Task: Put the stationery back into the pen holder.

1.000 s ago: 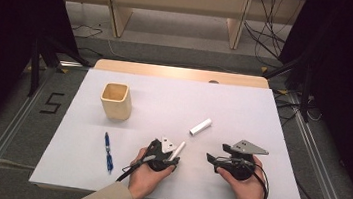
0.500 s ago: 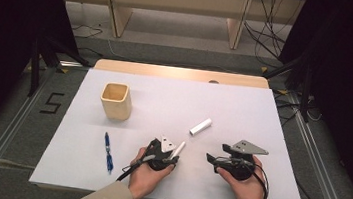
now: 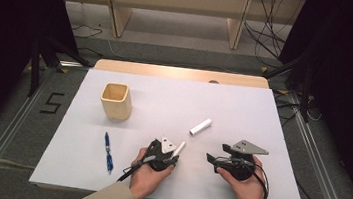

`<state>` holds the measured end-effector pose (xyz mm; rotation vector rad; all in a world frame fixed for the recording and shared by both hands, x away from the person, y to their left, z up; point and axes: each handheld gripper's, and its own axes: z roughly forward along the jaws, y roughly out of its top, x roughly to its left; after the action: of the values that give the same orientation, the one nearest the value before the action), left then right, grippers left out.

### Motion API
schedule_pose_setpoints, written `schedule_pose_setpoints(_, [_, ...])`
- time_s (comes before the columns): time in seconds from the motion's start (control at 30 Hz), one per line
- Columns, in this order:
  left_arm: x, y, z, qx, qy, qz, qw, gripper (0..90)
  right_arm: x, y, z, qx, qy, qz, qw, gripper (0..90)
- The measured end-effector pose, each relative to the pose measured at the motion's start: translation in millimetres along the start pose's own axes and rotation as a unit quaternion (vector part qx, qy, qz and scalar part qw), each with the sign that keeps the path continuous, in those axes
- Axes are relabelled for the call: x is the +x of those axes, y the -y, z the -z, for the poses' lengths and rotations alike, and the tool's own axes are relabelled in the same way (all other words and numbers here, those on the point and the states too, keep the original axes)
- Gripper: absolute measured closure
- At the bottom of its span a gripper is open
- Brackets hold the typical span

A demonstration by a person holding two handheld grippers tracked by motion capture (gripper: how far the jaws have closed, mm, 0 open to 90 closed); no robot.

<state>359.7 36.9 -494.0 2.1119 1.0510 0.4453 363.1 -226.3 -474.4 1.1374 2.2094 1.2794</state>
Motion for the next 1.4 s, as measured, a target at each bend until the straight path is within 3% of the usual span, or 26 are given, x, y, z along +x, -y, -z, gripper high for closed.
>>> schedule_pose_setpoints(1.4, [-4.2,5.5,-1.6,-0.025,-0.014,0.002,0.9996,78.4,0.4,-0.1,0.4,-0.001,0.0,0.001,1.0,27.7])
